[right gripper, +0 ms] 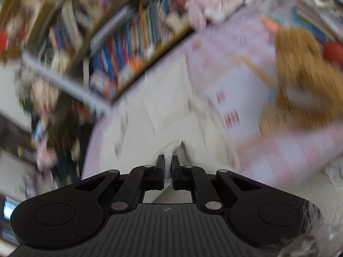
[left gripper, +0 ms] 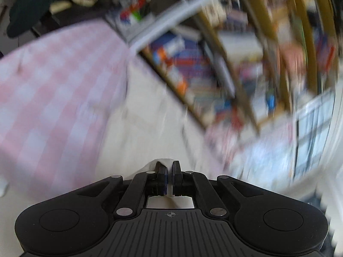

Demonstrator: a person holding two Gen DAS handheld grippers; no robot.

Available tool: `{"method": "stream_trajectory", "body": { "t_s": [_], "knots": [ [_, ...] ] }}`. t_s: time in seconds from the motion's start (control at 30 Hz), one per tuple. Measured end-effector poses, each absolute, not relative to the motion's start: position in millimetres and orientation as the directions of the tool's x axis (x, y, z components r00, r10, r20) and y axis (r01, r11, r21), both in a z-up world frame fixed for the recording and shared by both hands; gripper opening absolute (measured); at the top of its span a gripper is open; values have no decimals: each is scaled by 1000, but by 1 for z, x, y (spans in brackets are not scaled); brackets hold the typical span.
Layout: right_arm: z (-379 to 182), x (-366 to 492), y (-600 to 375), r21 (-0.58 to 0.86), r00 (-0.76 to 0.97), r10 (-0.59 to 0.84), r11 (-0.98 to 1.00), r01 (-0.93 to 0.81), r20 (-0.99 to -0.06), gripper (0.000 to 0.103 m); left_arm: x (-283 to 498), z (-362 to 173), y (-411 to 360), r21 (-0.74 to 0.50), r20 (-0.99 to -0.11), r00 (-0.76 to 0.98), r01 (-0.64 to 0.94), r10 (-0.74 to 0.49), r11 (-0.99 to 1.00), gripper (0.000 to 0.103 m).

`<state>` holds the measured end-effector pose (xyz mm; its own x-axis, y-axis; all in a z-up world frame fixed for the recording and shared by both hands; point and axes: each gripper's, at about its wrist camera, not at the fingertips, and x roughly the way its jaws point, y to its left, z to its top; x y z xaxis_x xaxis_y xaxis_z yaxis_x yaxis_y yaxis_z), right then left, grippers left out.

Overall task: Fold clothes
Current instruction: 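Lift the hem with both tools and fold it toward the collar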

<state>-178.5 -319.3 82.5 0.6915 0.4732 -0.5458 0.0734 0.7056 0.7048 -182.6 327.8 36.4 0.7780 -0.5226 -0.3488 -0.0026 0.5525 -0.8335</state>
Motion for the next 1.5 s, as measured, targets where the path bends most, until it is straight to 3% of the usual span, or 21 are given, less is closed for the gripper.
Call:
{"method": "stream_trajectory", "body": {
  "t_s": [0.13,0.77,1.17,1.4,1.5],
  "knots": [
    [83,-127,-329,742,730,456,663,102,-508,6,-137,45,332,-871,-280,853,-33,-440,489,2],
    [39,67,-341,815,632,604,575,77,-486,6,-14,46,294,-838,-385,873,-194,-301,509,3],
    [33,126,-323,830,691,547,540,141,-473,6,77,15,314,-892,-336,867,-167,-369,420,2],
    [20,170,-327,860,755,488,473,193,-438,6,127,-3,327,-903,-326,883,-185,-338,389,2],
    [7,192,-325,845,747,472,487,222,-468,6,148,-18,329,-878,-388,858,-233,-336,419,2]
  ]
}}
